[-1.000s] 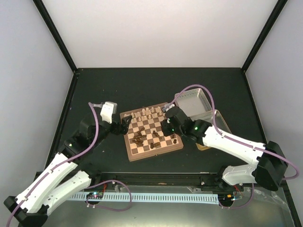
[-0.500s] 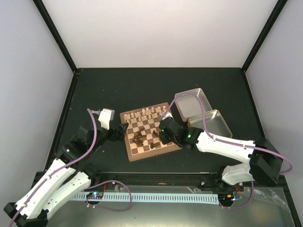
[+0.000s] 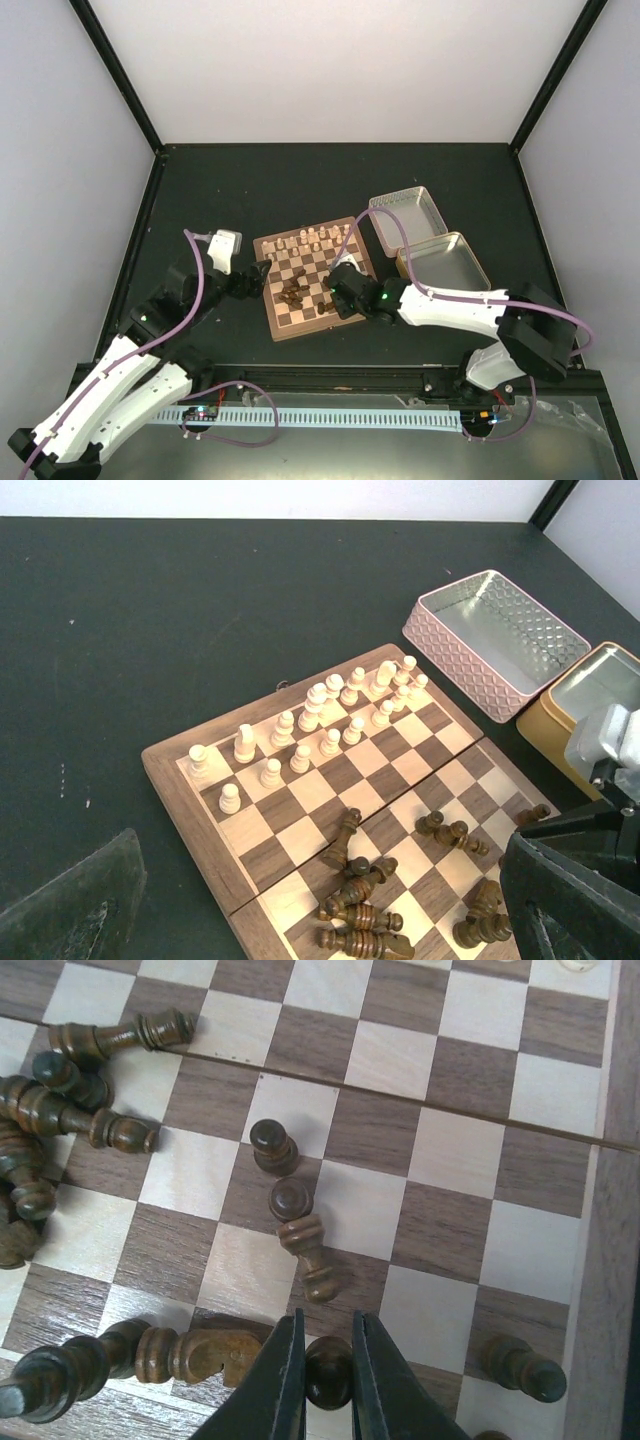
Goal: Set up the chess pieces on the board
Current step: Place the chess piece on the chessboard.
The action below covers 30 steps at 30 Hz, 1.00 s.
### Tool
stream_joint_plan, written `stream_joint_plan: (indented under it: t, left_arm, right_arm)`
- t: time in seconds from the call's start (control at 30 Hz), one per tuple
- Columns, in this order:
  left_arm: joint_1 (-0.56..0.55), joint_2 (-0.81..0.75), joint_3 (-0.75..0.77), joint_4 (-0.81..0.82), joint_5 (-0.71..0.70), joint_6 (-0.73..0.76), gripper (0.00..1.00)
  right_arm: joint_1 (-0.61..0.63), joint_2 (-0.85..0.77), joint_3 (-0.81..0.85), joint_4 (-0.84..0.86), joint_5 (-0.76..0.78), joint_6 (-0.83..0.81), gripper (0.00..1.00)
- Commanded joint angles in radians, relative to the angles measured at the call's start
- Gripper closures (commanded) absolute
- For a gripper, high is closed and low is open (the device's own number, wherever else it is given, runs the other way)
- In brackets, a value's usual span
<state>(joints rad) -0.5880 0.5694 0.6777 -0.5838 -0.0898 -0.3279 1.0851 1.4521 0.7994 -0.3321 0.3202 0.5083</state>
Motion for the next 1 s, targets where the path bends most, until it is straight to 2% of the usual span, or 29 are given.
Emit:
stream_joint_plan:
  t: [0.0, 0.4, 0.67, 0.83, 0.97]
  left_arm:
    - [0.009, -0.005, -0.004, -0.012, 0.004, -0.016, 0.01]
    - [0.008, 0.001, -0.006, -0.010, 0.002, -0.017, 0.01]
    - [0.009, 0.006, -0.006, -0.010, 0.013, -0.015, 0.01]
    - [0.007, 0.034, 0.001, 0.036, 0.181, 0.035, 0.01]
    - [0.001, 0.093, 0.034, 0.053, 0.301, 0.061, 0.05]
  right_arm:
    - [0.011, 0.021, -0.006, 0.026, 0.013, 0.024, 0.98]
    - [0.030, 0.010, -0.026, 0.003, 0.022, 0.055, 0.90]
    - [0.030, -0.030, 0.008, -0.051, 0.035, 0.081, 0.72]
    - [0.025, -0.154, 0.034, -0.086, 0.052, 0.108, 0.61]
    - [-0.001, -0.220, 0.047, -0.107, 0.045, 0.141, 0.59]
